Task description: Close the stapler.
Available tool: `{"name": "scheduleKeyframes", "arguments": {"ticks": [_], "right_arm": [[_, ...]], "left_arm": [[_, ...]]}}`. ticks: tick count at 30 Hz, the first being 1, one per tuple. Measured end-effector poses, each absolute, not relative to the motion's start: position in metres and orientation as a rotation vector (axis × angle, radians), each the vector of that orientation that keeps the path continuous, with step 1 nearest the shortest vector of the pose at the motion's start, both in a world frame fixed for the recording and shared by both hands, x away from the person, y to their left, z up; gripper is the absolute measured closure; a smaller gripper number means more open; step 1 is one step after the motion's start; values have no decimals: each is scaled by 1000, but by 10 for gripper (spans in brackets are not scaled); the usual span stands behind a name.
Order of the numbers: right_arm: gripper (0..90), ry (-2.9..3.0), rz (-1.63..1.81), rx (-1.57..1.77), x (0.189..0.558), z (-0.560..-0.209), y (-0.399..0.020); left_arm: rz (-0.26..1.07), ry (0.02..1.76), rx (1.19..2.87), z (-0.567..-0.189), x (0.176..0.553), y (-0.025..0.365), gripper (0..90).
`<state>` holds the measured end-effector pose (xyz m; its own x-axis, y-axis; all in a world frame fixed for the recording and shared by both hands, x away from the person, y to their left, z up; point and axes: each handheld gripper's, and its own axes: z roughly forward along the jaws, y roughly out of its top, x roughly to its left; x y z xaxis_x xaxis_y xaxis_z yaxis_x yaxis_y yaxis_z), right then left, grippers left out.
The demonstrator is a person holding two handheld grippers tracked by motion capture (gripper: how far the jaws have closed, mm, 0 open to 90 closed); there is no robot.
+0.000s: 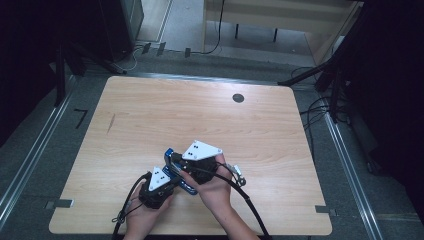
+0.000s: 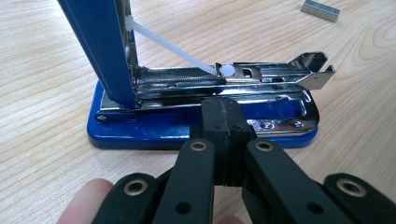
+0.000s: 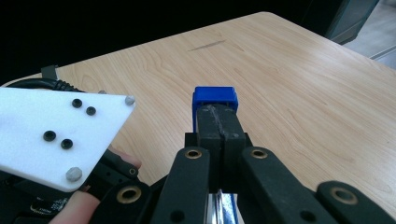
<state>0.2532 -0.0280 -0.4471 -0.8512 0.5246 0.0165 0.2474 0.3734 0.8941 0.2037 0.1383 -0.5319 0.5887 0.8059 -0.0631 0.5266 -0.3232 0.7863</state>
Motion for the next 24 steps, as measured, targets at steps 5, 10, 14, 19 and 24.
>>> {"name": "scheduleKeyframes", "arguments": {"ticks": [5, 10, 14, 19, 24], "right_arm": [[900, 2372, 1464, 675, 255, -446, -26], [900, 2371, 1465, 667, 257, -446, -24], [900, 2372, 1466, 667, 259, -446, -21], [900, 2375, 1467, 661, 261, -445, -17], [900, 2376, 1460, 651, 264, -445, -14]], "left_arm": [[446, 1055, 2010, -532, 204, 138, 900], [442, 1056, 2008, -532, 204, 138, 900], [441, 1056, 2009, -532, 204, 138, 900], [440, 1055, 2008, -532, 204, 138, 900], [439, 1056, 2009, -532, 204, 138, 900]]}}
